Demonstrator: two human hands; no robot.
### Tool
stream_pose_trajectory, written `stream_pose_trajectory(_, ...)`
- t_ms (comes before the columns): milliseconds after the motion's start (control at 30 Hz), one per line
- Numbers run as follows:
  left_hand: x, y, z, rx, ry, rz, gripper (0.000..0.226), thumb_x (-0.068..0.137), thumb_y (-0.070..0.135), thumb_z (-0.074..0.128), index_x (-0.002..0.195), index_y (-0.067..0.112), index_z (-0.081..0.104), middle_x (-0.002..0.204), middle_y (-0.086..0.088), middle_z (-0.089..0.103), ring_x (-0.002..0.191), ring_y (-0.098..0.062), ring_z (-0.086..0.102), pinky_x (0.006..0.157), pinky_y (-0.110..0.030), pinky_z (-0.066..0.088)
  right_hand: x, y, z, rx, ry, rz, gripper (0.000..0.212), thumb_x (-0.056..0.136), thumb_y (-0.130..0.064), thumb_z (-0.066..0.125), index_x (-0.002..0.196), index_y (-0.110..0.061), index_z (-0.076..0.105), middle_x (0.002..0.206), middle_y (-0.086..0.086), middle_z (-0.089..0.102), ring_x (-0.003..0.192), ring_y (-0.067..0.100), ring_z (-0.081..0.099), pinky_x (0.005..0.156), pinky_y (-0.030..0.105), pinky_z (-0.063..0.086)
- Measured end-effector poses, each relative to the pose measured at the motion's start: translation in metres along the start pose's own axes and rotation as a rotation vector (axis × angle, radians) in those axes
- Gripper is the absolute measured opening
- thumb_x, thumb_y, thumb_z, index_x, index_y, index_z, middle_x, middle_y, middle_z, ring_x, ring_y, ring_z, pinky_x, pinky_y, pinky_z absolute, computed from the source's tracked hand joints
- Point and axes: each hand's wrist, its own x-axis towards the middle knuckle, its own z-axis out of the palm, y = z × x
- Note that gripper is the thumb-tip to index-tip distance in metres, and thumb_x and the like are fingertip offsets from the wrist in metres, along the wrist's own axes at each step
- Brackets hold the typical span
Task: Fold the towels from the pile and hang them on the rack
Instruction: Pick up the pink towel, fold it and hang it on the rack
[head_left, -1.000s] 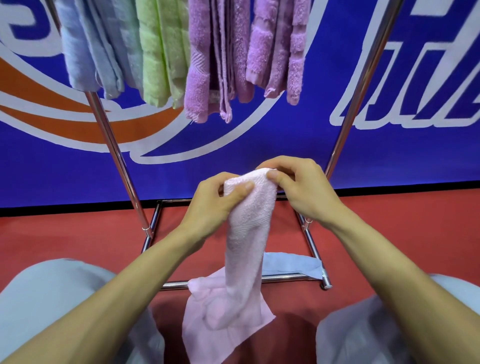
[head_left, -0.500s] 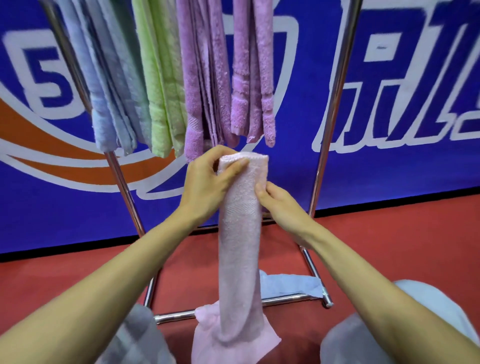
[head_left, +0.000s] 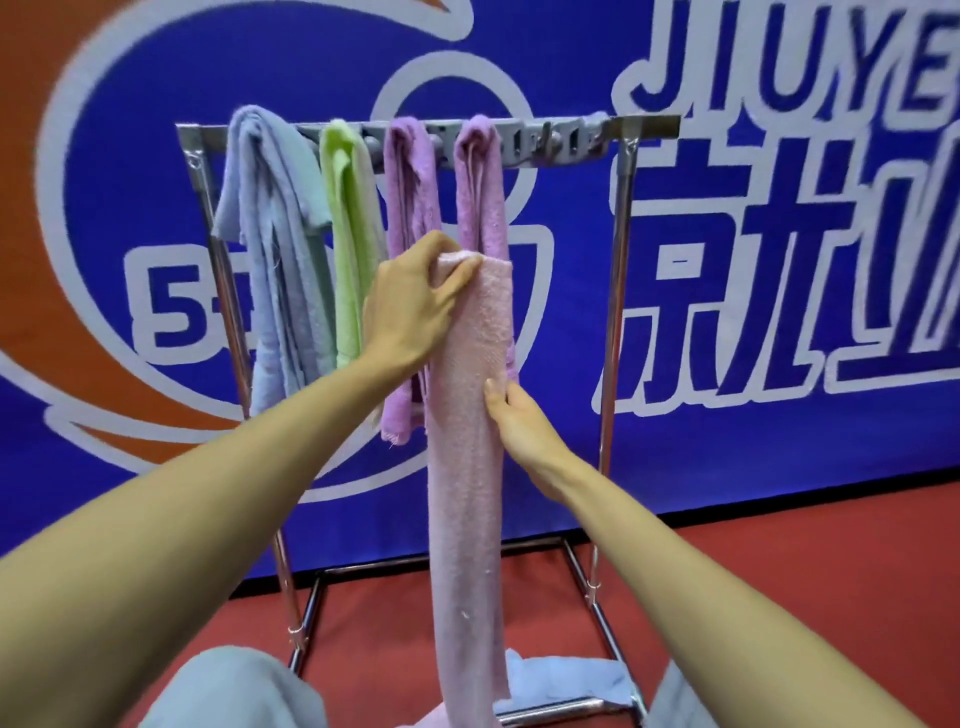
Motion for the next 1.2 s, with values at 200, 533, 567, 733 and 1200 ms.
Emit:
stream_pose_trajectory(200, 0.041, 0.047, -0.025, 0.046, 0.018, 0.036, 0.026, 0.094, 0.039, 0.055, 0.103, 0.015, 0.062, 0.088, 0.004, 0.059, 0.081, -0.013, 0.056, 0.060, -0.017, 0.040, -0.012, -0.017, -0.005, -0.097, -0.030, 0.015, 0.044, 0.102, -0.040, 0.032, 0.136, -0.016, 0.046, 0.121, -0.008, 0.053, 0.116, 0.012, 0.052, 0.098, 0.030, 0.042)
stream_pose_trajectory(533, 0.070, 0.056, -0.040, -0.070, 0.142, -0.094, 0.020, 0.096, 0.033, 0.053, 0.093, 0.013, 0.053, 0.088, 0.002, 0.053, 0.070, -0.005, 0.049, 0.059, -0.012, 0.046, -0.025, 0.006, 0.000, 0.103, -0.318, 0.216, 0.033, 0.092, -0.046, 0.051, 0.089, -0.018, 0.067, 0.075, -0.006, 0.069, 0.072, 0.010, 0.063, 0.077, 0.032, 0.047)
stream_pose_trajectory(567, 0.071, 0.052, -0.041, -0.082, 0.156, -0.121, 0.021, 0.095, 0.034, 0.054, 0.091, 0.013, 0.052, 0.088, 0.001, 0.054, 0.074, -0.010, 0.053, 0.063, -0.026, 0.052, -0.026, 0.008, 0.001, 0.095, -0.299, 0.219, 0.031, 0.090, -0.044, 0.054, 0.083, -0.017, 0.068, 0.072, -0.006, 0.069, 0.068, 0.010, 0.062, 0.075, 0.031, 0.046)
stream_pose_trajectory(733, 0.068, 0.025, -0.049, -0.184, 0.118, -0.348, 0.030, 0.087, 0.035, 0.054, 0.095, 0.005, 0.055, 0.096, -0.013, 0.064, 0.078, -0.029, 0.066, 0.053, -0.042, 0.057, -0.025, -0.005, -0.002, 0.109, -0.001, 0.190, 0.045, 0.096, -0.047, 0.047, 0.084, -0.010, 0.069, 0.079, 0.001, 0.069, 0.073, 0.014, 0.063, 0.068, 0.028, 0.049)
stream_pose_trajectory(1200, -0.025, -0.002, -0.025, -0.252, -0.678, -0.758, 0.063, 0.091, 0.021, 0.058, 0.133, -0.018, 0.032, 0.088, -0.021, 0.070, 0.058, -0.025, 0.070, 0.053, -0.032, 0.058, -0.009, -0.104, -0.018, 0.226, 0.168, 0.223, 0.053, 0.098, -0.051, 0.038, 0.118, -0.005, 0.056, 0.089, 0.010, 0.066, 0.084, 0.022, 0.065, 0.084, 0.039, 0.055)
